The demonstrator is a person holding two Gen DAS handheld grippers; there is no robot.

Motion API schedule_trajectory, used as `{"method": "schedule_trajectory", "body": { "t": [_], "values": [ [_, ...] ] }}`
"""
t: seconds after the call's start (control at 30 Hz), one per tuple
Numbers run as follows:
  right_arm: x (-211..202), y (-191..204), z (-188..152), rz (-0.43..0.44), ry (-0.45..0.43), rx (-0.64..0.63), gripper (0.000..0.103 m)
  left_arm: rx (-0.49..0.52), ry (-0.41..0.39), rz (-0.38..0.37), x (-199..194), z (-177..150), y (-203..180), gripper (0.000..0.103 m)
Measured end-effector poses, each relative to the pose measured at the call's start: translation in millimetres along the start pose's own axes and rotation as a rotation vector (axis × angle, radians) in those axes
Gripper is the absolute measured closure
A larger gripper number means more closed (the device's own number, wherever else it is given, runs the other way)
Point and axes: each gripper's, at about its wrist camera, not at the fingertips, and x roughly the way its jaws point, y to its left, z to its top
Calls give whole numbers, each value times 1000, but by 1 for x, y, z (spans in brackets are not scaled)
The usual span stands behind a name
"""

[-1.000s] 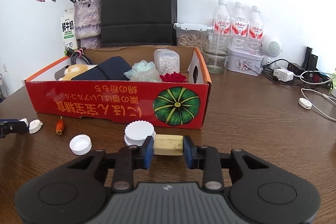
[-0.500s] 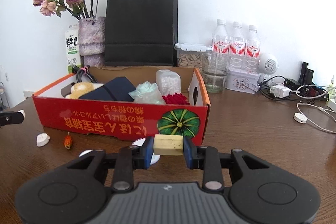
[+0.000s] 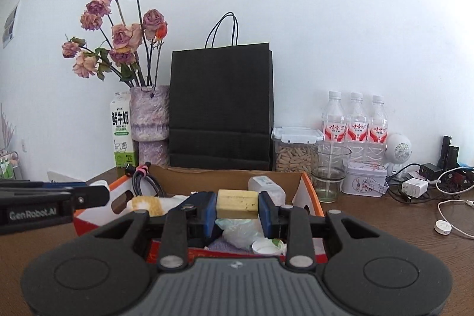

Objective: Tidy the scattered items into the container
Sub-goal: 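Carry the bottle cap and block over the box with both grippers, then lower into the box and open both grippers, releasing cap and block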

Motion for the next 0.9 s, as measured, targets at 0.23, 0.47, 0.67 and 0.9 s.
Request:
{"method": "schedule_trajectory", "body": {
  "t": [0.23, 0.47, 0.67, 0.9],
  "values": [
    [38, -18, -10, -39, -3, 7, 74, -16, 10, -7, 44, 6, -16, 74],
    [64, -31, -15, -40, 16, 7, 74, 14, 38, -10, 81, -3, -22, 74],
    [73, -29, -17, -31, 32, -23, 74, 46, 40, 19, 89, -7, -20, 74],
    [69, -25, -19, -48, 19, -52, 72, 94, 21, 57, 84, -13, -23, 73]
  ]
}}
